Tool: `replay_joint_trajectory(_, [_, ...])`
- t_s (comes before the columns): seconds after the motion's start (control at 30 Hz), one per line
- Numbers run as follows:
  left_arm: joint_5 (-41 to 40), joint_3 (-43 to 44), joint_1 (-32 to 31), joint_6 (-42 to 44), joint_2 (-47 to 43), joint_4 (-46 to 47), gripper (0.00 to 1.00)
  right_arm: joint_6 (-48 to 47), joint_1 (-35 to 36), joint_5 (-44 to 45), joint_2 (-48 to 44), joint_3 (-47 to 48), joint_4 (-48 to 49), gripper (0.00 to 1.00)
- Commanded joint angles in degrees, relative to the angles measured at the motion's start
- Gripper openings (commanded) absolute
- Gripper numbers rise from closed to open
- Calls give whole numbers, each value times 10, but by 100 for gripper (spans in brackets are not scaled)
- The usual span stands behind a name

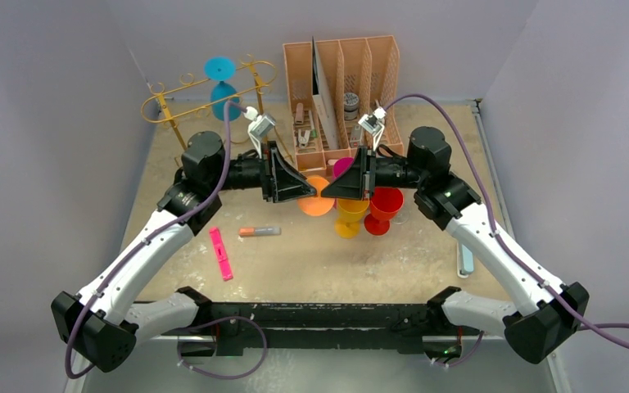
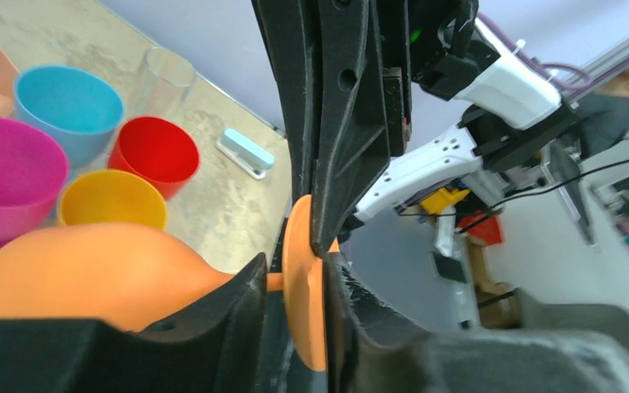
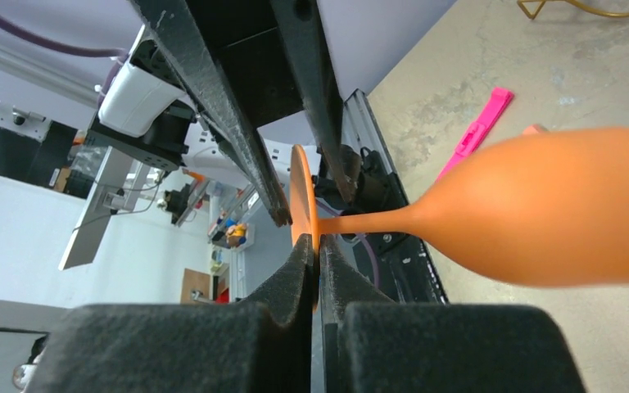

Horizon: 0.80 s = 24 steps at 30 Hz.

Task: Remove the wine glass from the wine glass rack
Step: Place the wine glass at the center of the board.

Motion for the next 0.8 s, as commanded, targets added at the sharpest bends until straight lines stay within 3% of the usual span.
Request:
replay_joint_trajectory(0.0, [3, 15, -3, 42, -12, -52, 42, -2, 6, 4, -7, 6, 16, 0])
replay_joint_trajectory(0.1, [-4, 18, -3, 58, -21, -83, 58, -12, 6, 14, -12, 6, 8, 0])
replay_joint_trajectory(0.23, [1, 18, -4, 67, -26, -113, 64, -22, 6, 32, -19, 4, 1, 0])
replay_joint_trajectory(0.27, [8, 18, -4, 69, -24, -121, 63, -22, 6, 37, -19, 3, 1, 0])
replay_joint_trajectory(0.37, [48, 18, -4, 77, -8, -148, 44, -24, 6, 43, -19, 2, 1, 0])
replay_joint_trajectory(0.63, [40, 1, -4, 49, -10, -102, 42, -32, 6, 45, -21, 3, -18, 0])
replay_joint_trajectory(0.77, [42, -15, -4, 3, -5, -28, 39, -33, 6, 43, -18, 3, -21, 0])
